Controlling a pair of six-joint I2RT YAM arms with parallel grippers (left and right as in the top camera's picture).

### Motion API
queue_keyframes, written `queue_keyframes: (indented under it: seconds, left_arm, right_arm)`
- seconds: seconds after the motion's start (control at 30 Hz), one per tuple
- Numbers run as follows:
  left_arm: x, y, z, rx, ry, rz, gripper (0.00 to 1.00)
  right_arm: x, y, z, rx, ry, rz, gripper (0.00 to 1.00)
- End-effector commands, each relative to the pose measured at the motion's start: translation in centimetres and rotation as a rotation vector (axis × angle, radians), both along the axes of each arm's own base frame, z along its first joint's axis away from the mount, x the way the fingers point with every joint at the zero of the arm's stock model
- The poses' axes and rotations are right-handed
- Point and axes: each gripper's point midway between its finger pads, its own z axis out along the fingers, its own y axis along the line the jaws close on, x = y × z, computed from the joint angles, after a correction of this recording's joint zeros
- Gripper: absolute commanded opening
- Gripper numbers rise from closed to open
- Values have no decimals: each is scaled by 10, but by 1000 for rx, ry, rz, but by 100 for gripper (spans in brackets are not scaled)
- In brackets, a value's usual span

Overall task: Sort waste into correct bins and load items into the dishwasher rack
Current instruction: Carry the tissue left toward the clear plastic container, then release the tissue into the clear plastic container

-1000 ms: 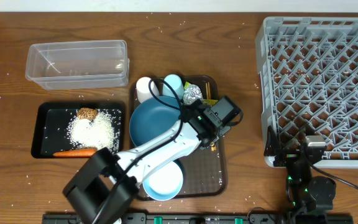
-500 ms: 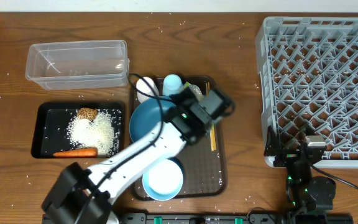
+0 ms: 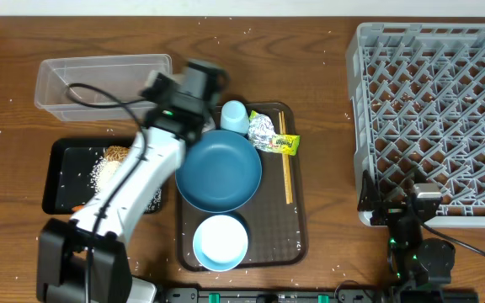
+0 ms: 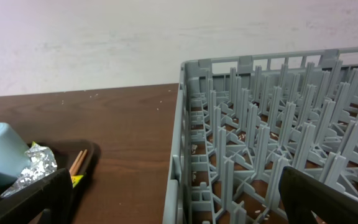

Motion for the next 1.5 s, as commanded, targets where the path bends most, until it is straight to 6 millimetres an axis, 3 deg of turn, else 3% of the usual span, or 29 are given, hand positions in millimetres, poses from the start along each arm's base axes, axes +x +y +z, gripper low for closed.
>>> queue_keyframes:
  seconds: [0.0, 0.23, 0.4, 0.53, 0.63, 0.77, 0.83, 0.87, 0.93, 1.13, 1.3, 1.47]
  left_arm:
    - [11, 46, 11, 54, -35, 77, 6]
    - [20, 121, 2, 80, -26, 222, 6]
    - [28, 152, -12, 102, -20, 268, 9]
    - [35, 164, -22, 102, -22, 293, 31]
    - [37, 166, -21, 112, -29, 287, 37]
    - [42, 165, -17, 162, -38, 229, 58]
    - [43, 160, -17, 181, -28, 161, 84]
    - [43, 157, -16, 188, -24, 123, 92]
    - [41, 150, -11, 187, -21, 73, 97]
    - [9, 141, 28, 154, -26, 40, 98]
    - [-54, 137, 60, 151, 41, 35, 98]
    - [-114, 114, 67, 59, 137, -46, 98]
  right_arm:
    - [0, 2, -2, -5, 8, 8, 99]
    - [0, 2, -2, -5, 8, 7, 99]
    - [0, 2, -2, -5, 8, 8, 99]
    - [0, 2, -2, -5, 8, 8, 99]
    - [0, 2, -2, -5, 8, 8, 99]
    - [0, 2, -2, -5, 8, 8, 99]
    - [0, 2, -2, -5, 8, 8, 99]
    - [0, 2, -2, -5, 8, 8, 99]
    - [0, 2, -2, -5, 8, 8, 99]
    - [0, 2, -2, -5, 8, 8, 99]
    - [0, 2, -2, -5, 8, 8, 99]
    - [0, 2, -2, -5, 8, 8, 99]
